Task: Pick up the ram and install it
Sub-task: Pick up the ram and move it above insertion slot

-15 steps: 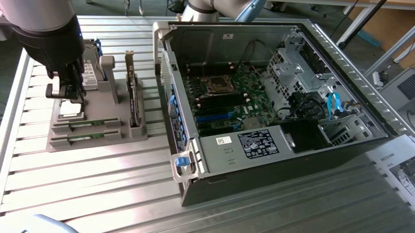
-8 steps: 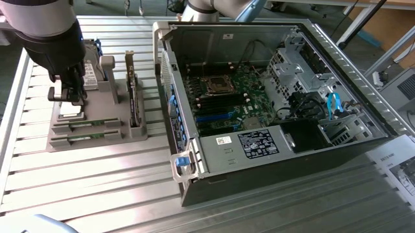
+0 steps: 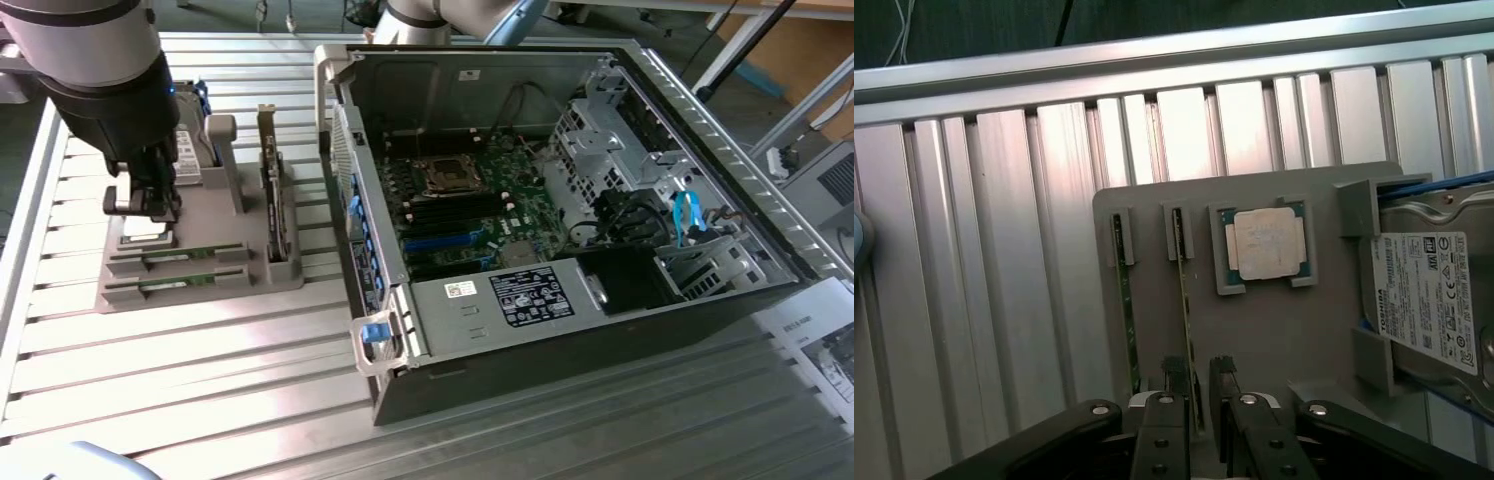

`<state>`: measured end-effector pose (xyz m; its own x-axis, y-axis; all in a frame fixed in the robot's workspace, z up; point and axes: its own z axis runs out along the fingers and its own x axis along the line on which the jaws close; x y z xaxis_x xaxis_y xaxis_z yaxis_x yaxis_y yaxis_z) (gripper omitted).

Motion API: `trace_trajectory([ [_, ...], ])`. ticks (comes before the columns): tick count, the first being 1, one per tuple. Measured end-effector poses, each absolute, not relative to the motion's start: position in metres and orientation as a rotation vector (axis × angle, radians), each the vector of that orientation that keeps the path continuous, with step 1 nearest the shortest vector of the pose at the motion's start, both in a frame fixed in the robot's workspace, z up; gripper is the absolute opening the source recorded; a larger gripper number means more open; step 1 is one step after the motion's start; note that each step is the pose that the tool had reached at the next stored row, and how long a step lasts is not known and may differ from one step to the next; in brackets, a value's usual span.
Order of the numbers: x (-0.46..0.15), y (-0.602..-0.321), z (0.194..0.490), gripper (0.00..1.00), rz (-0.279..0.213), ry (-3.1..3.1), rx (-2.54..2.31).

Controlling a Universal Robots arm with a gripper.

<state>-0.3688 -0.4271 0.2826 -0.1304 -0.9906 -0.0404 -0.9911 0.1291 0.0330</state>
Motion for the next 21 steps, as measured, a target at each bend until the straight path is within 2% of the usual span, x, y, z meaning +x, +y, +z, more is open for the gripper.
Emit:
trace_trajectory([
  [21, -0.369, -0.427, 0.266, 0.24, 0.081, 2.354, -2.066],
])
